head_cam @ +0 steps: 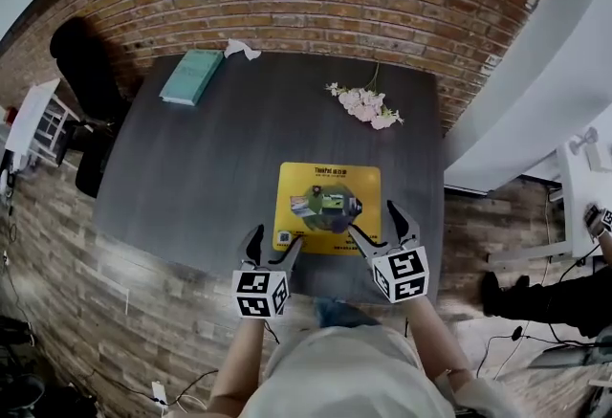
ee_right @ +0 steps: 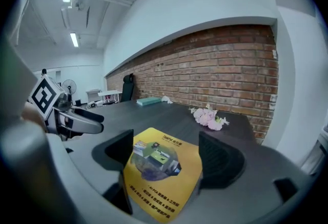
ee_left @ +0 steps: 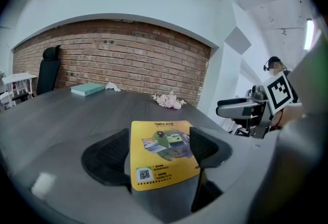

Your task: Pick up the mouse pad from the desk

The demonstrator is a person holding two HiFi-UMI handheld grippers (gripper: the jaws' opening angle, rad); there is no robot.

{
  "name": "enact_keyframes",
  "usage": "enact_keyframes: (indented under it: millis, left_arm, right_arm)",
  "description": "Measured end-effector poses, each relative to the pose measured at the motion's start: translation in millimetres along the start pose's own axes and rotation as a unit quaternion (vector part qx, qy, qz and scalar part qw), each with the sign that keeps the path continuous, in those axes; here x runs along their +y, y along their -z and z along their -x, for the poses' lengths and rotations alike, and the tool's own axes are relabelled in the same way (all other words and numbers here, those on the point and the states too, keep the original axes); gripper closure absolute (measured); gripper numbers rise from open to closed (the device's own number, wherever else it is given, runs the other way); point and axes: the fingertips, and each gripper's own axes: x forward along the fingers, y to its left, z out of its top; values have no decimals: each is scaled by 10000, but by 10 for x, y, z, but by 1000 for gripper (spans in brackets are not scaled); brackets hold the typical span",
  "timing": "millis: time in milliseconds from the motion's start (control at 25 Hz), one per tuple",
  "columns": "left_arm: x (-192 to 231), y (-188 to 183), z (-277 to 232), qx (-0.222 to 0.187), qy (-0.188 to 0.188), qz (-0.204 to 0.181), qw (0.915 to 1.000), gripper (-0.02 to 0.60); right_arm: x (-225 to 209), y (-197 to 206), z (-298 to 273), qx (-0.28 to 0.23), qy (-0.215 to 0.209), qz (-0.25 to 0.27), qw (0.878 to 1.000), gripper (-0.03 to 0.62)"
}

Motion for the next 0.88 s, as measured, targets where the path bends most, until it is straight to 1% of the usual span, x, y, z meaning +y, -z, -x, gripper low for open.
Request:
enact_keyframes:
  millis: [160, 480, 720, 880]
  left_arm:
    - [62, 107, -317, 322, 58, -99, 9994, 227]
    - [172, 356, -797, 920, 157, -47, 9956, 217]
    - [269, 574, -1065, 1385, 138, -112, 9902, 196]
    - [325, 676, -1206, 1631, 59, -135, 9865, 190]
  right_arm:
    - [-189, 151, -289, 257, 14, -49, 9997, 217]
    - [-476, 518, -775, 841, 62, -290, 9960, 217]
    - [-607, 844, -1047, 1329, 27, -553, 9896, 217]
    - [-708, 1012, -1179, 1625, 85, -644, 9846, 217]
